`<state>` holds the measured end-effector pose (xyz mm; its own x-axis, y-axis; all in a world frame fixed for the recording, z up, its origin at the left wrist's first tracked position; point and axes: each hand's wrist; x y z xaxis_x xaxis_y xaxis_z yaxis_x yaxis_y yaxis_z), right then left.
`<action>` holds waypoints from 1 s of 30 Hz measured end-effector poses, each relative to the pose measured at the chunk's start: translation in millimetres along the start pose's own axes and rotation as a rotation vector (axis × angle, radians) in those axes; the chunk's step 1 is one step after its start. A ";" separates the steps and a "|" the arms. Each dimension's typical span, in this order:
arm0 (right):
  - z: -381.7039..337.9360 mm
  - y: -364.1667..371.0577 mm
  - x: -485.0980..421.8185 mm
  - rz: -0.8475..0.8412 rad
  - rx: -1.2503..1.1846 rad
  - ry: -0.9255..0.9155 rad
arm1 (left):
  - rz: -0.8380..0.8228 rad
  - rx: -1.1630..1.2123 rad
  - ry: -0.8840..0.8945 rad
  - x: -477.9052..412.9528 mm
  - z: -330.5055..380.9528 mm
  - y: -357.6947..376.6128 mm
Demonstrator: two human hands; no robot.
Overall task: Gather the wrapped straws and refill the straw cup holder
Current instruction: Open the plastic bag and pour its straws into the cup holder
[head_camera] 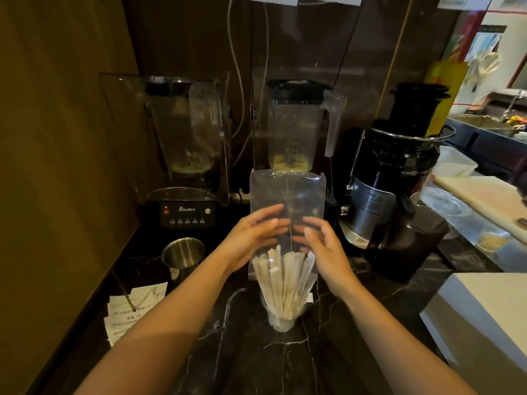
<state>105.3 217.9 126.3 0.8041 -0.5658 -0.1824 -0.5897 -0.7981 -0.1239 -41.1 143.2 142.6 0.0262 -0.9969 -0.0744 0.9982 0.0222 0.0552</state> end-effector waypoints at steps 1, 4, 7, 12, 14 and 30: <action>-2.7 -0.8 -0.4 0.003 0.016 -0.005 | 0.003 -0.013 -0.002 0.2 2.6 0.2; -13.1 -3.6 -3.1 0.012 0.048 -0.041 | 0.002 -0.031 0.015 0.8 16.2 1.5; -28.1 -7.7 -5.9 0.032 0.052 -0.084 | -0.012 -0.057 0.036 0.2 33.6 2.7; -57.5 -20.2 -9.5 0.087 0.011 -0.160 | -0.042 -0.113 0.078 -3.8 68.5 3.9; -71.8 -26.3 -8.9 0.098 0.003 -0.193 | -0.054 -0.097 0.116 -6.4 83.5 6.7; -37.9 -103.5 61.2 0.478 0.208 0.005 | 0.022 0.023 -0.003 -40.5 52.6 102.8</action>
<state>218.4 258.0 164.8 0.4415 -0.8582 -0.2618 -0.8932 -0.3925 -0.2195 57.6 181.8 203.7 0.0482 -0.9964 -0.0702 0.9959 0.0425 0.0794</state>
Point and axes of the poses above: each hand's wrist, its own x-axis away from the middle knuckle, its own y-axis out of the palm, z = x × y, and after that the axes turned 15 degrees about -z, right-handed
